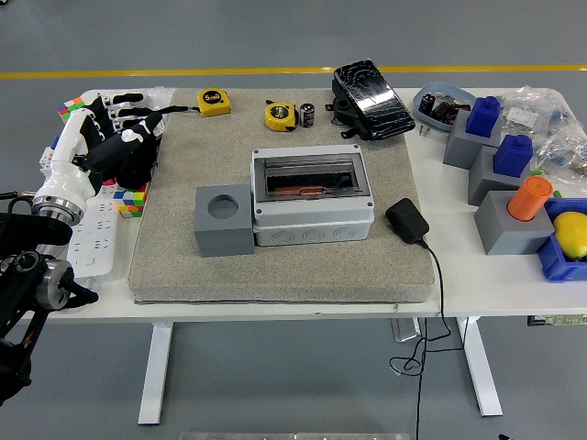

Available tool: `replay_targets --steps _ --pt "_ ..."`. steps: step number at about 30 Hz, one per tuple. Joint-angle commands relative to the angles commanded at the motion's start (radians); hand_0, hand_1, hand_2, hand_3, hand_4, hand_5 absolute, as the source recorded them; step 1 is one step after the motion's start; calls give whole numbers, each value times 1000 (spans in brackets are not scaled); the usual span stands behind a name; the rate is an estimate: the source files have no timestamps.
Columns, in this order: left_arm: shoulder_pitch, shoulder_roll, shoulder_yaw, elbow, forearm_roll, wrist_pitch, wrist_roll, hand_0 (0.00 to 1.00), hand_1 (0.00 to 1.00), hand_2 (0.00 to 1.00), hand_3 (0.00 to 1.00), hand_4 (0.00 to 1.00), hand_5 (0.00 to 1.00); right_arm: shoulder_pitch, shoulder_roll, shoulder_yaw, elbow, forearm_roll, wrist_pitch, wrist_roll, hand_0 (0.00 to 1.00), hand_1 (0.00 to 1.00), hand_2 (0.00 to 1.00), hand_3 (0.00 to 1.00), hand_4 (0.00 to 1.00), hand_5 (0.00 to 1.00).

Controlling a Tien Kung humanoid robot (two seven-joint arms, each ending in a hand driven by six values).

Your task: Fetch the battery,place it into the box,close the lid of the box

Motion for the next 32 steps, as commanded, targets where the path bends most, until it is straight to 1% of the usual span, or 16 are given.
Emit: replay_targets --steps 14,32 --pt "0 5 8 7 2 -2 6 441 565 563 613 911 243 7 -3 3 0 0 0 0 633 686 710 759 998 644" --pt "-6 0 12 7 1 -3 5 440 564 563 612 909 243 12 -5 5 -1 2 0 -1 633 684 710 759 998 644"
